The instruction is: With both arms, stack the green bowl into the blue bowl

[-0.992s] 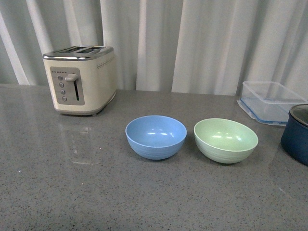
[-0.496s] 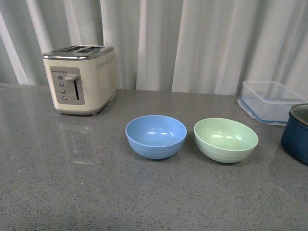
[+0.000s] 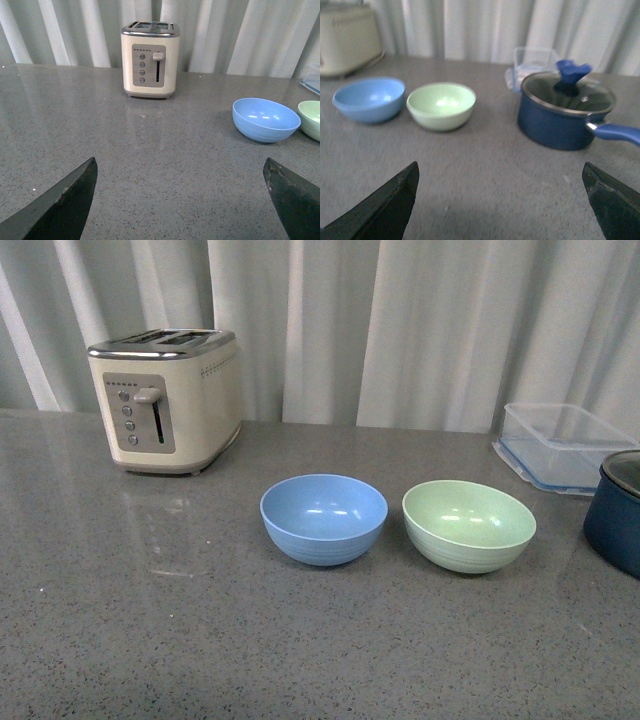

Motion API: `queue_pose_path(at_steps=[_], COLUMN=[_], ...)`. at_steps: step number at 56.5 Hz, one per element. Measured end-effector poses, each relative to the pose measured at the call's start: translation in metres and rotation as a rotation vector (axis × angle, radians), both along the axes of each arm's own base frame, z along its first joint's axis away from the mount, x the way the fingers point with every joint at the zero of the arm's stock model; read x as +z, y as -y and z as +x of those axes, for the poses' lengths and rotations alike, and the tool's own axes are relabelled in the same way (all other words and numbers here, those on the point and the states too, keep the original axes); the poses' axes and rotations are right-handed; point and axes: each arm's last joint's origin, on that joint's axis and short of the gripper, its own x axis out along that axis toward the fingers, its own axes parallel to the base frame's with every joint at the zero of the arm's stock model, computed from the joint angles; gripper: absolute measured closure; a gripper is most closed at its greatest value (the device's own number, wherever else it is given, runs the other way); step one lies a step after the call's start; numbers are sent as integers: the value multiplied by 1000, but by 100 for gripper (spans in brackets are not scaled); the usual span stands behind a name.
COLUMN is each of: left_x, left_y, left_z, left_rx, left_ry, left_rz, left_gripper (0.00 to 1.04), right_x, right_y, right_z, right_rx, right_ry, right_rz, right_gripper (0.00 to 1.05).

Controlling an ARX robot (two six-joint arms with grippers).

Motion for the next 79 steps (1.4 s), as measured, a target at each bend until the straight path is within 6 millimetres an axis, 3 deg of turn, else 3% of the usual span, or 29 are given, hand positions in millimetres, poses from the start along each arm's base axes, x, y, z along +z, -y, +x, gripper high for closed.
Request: queue_pose_path(at_steps=[14, 29, 36, 46, 58, 68, 79], left_x=[0, 0, 0, 0, 0, 0, 0], left_y=[0, 0, 0, 0, 0, 0, 0], left_z=[0, 0, 0, 0, 0, 0, 0], left_rx=[0, 0, 0, 0, 0, 0, 0], left_ry=[0, -1, 0, 0, -1, -1, 0], left_rz=[0, 0, 0, 0, 0, 0, 0], left_gripper=[7, 7, 7, 7, 7, 7, 7], right_x=[37, 82, 105, 131, 130, 110, 84], right_y=[-3, -12, -19, -31, -38, -42, -45], right_z=[13, 50, 71, 129, 180, 230, 268], right_rx=[71, 162, 169, 128, 81, 32, -28], right_ry=[-8, -87, -122, -282, -437, -593, -691], right_rz=[32, 134, 135, 118, 95, 92, 91], right_gripper=[10, 10, 10, 10, 10, 10, 10])
